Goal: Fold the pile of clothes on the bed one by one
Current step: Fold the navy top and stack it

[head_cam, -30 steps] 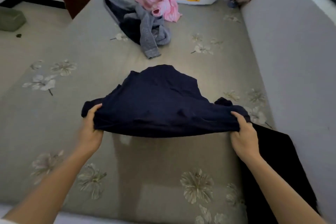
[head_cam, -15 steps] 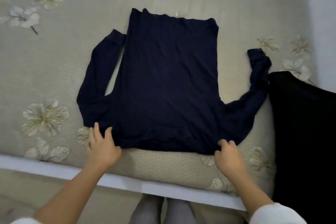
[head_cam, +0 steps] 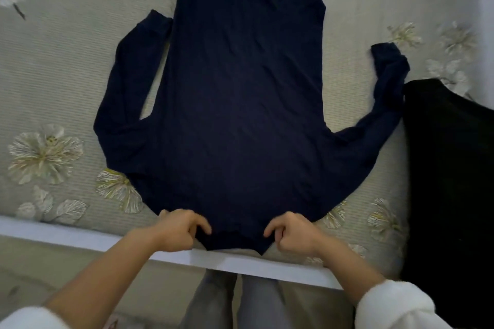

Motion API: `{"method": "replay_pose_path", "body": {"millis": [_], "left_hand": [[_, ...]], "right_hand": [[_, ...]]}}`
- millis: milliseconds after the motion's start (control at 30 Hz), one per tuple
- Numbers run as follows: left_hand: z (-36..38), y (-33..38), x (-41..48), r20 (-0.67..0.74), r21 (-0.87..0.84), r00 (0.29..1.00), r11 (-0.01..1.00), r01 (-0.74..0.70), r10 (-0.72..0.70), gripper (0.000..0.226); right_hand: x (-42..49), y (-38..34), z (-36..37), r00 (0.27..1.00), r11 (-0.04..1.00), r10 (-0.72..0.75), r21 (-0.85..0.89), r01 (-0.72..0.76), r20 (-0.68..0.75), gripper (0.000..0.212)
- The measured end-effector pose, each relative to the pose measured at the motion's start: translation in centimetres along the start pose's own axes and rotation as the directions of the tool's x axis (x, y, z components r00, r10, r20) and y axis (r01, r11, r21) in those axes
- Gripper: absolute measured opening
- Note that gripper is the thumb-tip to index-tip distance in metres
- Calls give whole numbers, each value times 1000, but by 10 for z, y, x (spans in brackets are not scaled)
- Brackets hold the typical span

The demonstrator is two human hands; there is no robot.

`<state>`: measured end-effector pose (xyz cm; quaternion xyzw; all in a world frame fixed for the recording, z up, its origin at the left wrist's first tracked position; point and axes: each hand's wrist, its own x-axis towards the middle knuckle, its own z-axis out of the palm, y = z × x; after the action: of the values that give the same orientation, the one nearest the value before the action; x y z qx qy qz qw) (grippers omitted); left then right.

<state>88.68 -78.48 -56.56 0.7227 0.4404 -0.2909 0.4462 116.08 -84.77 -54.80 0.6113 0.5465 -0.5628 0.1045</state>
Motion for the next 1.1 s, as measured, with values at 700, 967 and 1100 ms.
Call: {"method": "replay_pose_path", "body": {"millis": [700,967,1100], "left_hand": [[38,187,134,-498,159,851,983,-97,165,67],[48,189,142,-483,195,869,981,-14,108,67],[45,191,145,-487,190,868,982,-2,96,69]], "right_hand": [[14,157,-125,467,405,784,907,115,-409,19],[34,132,-175,713,162,626,947,279,-317,18],[21,131,-189,822,-95,484,916,389,-299,21]]}}
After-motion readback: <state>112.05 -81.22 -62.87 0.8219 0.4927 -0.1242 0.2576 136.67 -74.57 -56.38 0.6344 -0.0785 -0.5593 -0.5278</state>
